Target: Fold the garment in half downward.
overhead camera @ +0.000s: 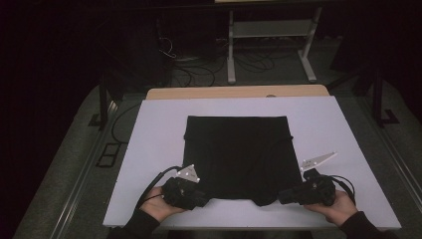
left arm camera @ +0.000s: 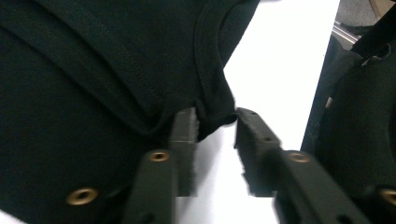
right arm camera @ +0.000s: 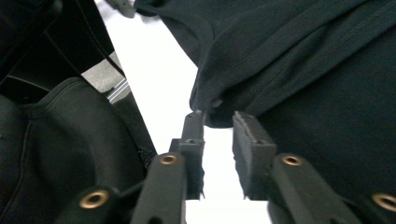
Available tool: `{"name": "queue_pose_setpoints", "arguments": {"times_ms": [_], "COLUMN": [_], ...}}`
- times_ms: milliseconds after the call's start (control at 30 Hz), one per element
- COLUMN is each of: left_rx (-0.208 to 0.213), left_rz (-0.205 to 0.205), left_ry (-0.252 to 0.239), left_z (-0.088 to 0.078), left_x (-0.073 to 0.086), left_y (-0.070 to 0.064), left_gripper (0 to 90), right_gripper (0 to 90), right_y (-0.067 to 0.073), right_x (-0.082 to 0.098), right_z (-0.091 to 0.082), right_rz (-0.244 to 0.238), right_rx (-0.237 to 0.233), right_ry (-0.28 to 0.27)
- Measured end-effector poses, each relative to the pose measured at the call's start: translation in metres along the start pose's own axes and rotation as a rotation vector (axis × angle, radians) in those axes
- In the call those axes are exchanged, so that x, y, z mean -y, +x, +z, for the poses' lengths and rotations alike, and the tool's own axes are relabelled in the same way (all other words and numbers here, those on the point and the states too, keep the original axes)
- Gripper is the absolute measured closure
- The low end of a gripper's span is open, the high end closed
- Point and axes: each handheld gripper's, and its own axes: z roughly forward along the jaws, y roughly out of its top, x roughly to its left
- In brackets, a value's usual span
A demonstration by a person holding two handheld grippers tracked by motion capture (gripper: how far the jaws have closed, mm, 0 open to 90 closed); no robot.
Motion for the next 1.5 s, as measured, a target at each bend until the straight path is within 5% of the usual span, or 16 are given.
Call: {"name": "queue_pose_setpoints", "arguments": {"times_ms": [267,533,767,1267,1500], "left_rx": [-0.037,-0.052,-0.057,-0.098,-0.126], "left_rz": [-0.023,-0.084,-0.122,-0.198,-0.203], "left_ry": [-0.049,-0.102,-0.140,-0.240,-0.235], "left_z": [-0.008,-0.016,-0.024,-0.037,-0.038], "left_x": [0.005,0.009,0.014,0.024,0.030], "left_y": [0.001,0.006,0.010,0.017,0.019], "left_gripper": [40.4,15.0,6.0,0.0,0.0], "right_gripper": [40.6,13.7,0.4,0.0,0.0], "right_y": [0.002,0.002,0.003,0.002,0.003], "right_x": [-0.001,-0.004,-0.009,-0.026,-0.043], "right_z": [-0.003,-0.005,-0.007,-0.012,-0.007], "right_rz": [-0.019,-0.027,-0.052,-0.063,-0.103], "right_rx": [0.033,0.115,0.148,0.234,0.242], "right_ry": [-0.049,-0.079,-0.091,-0.115,-0.113]}}
